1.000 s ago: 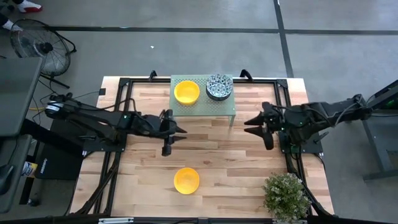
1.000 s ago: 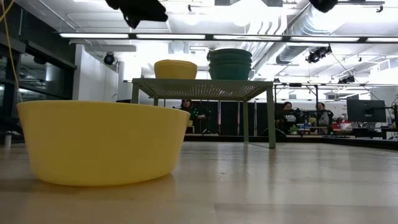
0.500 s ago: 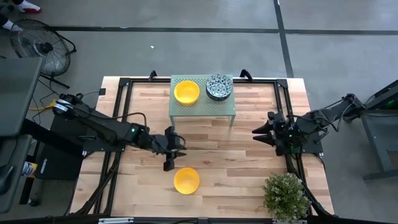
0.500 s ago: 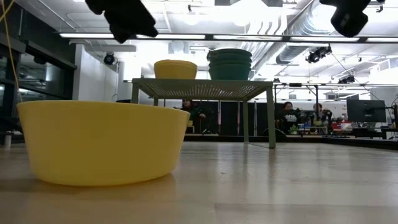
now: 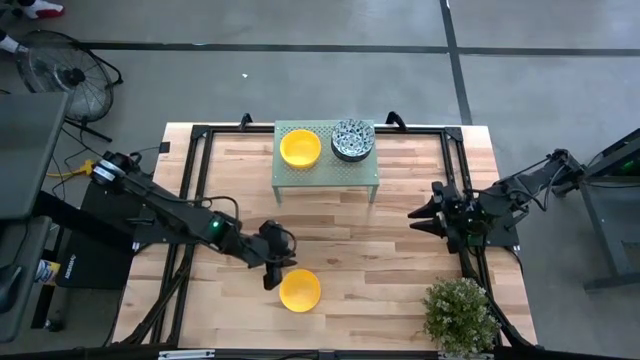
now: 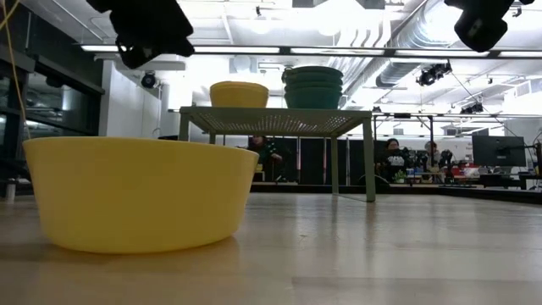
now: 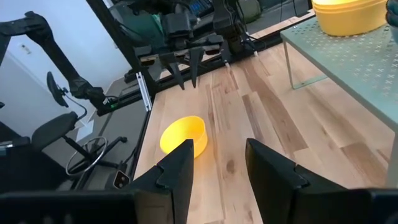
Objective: Pick & Place Mini bowls
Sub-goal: Stack the yellow bowl on the stacked yellow bowls on the shelf
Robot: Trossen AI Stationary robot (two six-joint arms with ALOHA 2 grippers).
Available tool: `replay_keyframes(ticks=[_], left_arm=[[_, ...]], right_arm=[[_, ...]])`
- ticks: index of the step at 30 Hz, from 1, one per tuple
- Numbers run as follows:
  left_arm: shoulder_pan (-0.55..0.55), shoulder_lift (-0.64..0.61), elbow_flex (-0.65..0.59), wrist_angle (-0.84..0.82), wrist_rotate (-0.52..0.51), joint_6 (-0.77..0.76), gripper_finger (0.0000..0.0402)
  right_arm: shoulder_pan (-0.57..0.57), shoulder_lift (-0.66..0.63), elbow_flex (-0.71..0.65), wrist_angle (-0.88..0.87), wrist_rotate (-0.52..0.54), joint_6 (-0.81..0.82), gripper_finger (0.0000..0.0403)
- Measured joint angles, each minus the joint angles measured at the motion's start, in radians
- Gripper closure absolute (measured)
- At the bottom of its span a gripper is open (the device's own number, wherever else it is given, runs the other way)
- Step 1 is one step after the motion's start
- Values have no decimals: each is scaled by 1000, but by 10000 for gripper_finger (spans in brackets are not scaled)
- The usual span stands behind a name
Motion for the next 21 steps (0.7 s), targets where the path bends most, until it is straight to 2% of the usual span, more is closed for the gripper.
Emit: replay_keyframes(ticks=[6, 11, 14, 21], left_arm=[[3, 19, 4, 11, 43, -86, 300], [3, 63, 68, -106, 96, -102, 300], [3, 94, 119, -234, 138, -98, 300], [3, 185, 209, -287, 200, -66, 300]], right_arm=[[0, 0, 0, -6, -27, -10, 270], [0, 0, 0, -6, -31, -7, 270], [0, 0, 0, -6, -34, 0, 270], [0, 0, 0, -9, -33, 0, 270]])
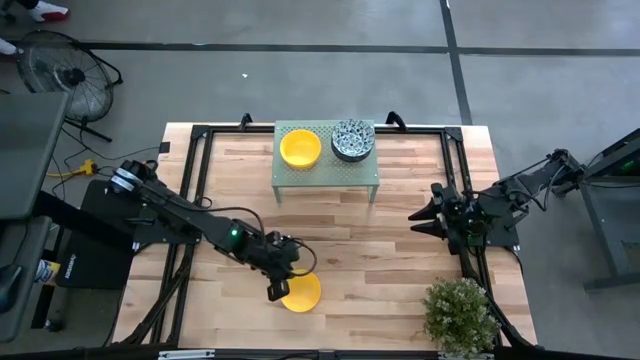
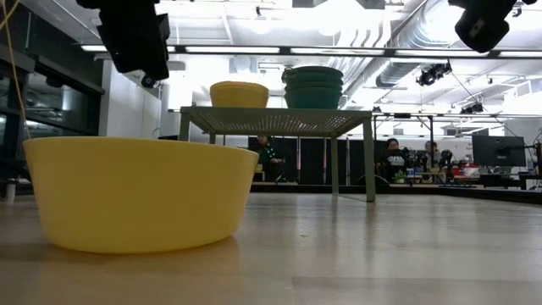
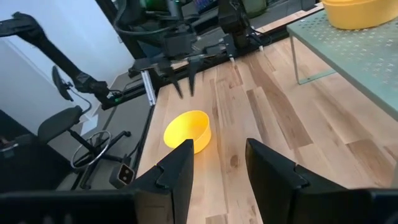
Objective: Pick & Place Mini bowls
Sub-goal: Stack the yellow bowl on the stacked yellow bowls on the shelf
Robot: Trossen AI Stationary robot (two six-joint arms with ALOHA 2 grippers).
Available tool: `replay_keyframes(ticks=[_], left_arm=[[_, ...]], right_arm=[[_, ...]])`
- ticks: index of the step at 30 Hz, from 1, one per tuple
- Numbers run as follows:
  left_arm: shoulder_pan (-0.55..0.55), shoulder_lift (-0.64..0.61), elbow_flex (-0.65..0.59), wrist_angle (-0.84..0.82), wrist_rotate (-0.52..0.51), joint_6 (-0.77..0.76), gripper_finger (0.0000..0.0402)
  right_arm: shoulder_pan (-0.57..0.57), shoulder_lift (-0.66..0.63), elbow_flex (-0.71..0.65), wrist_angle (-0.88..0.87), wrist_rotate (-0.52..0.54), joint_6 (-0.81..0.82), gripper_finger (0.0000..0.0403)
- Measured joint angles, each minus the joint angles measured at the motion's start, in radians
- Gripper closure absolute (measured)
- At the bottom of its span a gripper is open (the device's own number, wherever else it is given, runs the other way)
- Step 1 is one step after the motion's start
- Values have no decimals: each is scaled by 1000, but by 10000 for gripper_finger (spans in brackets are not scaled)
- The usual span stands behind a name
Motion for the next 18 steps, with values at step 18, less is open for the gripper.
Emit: replay_keyframes(ticks=[18], left_arm=[[1, 55, 114, -235, -30, -190, 300]], right_arm=[[0, 0, 0, -26, 15, 0, 270]])
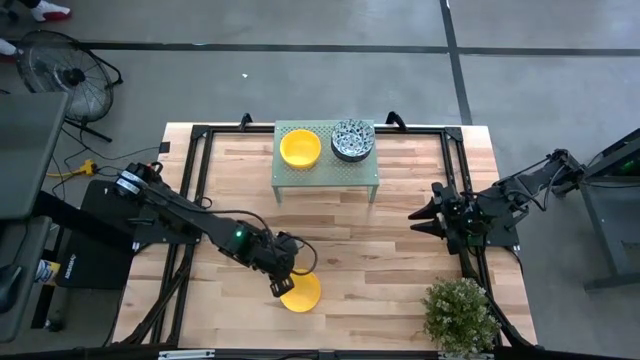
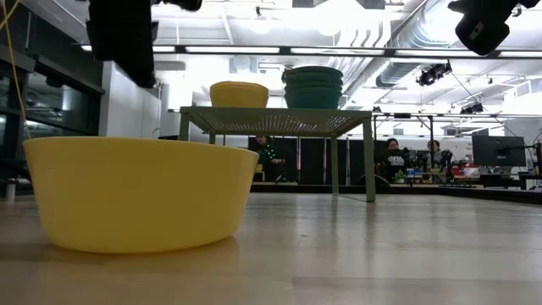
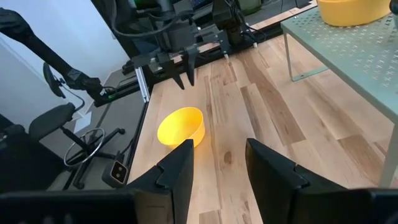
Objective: Pick & Place Mini bowls
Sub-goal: Stack the yellow bowl on the stacked yellow bowls on the shelf
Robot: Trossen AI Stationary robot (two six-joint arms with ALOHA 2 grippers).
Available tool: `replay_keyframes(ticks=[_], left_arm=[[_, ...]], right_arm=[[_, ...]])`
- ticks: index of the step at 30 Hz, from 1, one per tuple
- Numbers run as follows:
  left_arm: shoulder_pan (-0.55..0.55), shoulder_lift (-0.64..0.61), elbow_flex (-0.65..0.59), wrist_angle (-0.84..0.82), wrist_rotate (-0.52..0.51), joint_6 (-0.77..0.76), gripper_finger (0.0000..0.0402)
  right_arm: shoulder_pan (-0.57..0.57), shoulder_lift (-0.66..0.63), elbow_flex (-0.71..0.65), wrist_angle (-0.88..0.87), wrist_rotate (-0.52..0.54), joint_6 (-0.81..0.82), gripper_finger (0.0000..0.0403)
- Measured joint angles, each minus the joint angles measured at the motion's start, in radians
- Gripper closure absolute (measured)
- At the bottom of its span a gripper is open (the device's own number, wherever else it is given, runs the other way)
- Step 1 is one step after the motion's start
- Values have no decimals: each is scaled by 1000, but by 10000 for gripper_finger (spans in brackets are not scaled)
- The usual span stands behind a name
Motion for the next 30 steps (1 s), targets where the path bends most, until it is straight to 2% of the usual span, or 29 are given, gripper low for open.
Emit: replay_keyframes(ticks=[5, 18, 26, 30], left_arm=[[0, 0, 38, -8, -8, 2, 300], [0, 37, 38, 19, -5, -33, 300], [0, 126, 38, 58, 102, -40, 300], [0, 164, 38, 74, 111, -57, 300]], right_arm=[[0, 0, 0, 0, 11, -10, 270], [0, 0, 0, -46, -2, -10, 270], [0, 1, 0, -49, -22, -10, 270], [0, 1, 0, -52, -27, -10, 270]])
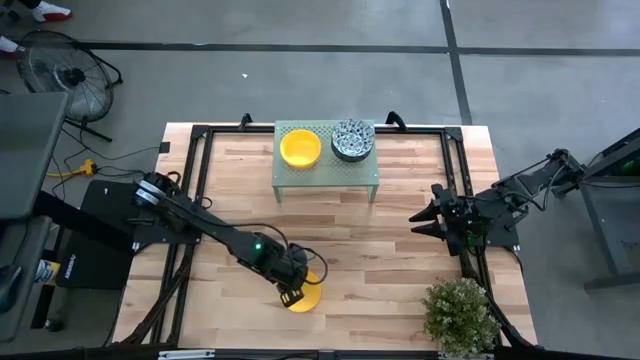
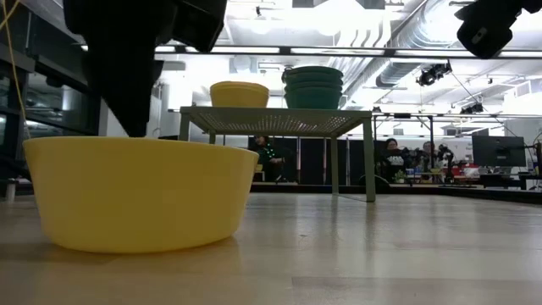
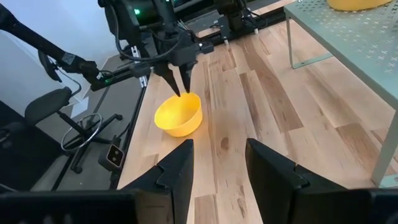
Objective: Pick & Place Mini bowls
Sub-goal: Stack the yellow bowl on the stacked yellow bowls on the shelf
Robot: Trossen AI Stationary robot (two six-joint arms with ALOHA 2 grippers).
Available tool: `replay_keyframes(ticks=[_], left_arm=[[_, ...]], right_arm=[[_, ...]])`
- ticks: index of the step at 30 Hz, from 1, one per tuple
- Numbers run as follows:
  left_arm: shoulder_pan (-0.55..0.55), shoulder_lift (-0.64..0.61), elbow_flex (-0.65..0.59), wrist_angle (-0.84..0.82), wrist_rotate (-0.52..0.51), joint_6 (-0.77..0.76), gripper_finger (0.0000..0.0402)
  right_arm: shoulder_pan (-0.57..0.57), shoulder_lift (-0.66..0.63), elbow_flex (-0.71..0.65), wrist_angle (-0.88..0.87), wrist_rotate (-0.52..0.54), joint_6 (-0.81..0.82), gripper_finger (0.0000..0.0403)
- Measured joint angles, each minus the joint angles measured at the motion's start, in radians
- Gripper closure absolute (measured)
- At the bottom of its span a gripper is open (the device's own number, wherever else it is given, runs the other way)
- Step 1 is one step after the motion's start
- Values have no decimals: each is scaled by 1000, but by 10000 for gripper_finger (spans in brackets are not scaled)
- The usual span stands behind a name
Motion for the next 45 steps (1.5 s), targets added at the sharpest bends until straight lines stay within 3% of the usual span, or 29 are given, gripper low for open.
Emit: replay_keyframes(ticks=[13, 26, 31, 37, 40, 45], left_arm=[[0, 90, 0, -7, 16, -20, 300], [10, 94, 3, -5, 12, -85, 300], [11, 95, 87, -70, -7, -75, 300], [41, 95, 189, -266, -41, -67, 300], [61, 95, 203, -370, -40, -29, 300], [99, 95, 195, -374, 2, 73, 300]], right_arm=[[0, 0, 0, 0, -13, 19, 270], [0, 0, 0, 0, -27, 52, 270], [0, 0, 0, 0, -27, 63, 270], [0, 0, 0, 0, -26, 76, 270], [0, 0, 0, 0, -25, 79, 270], [0, 0, 0, -6, -25, 106, 270]])
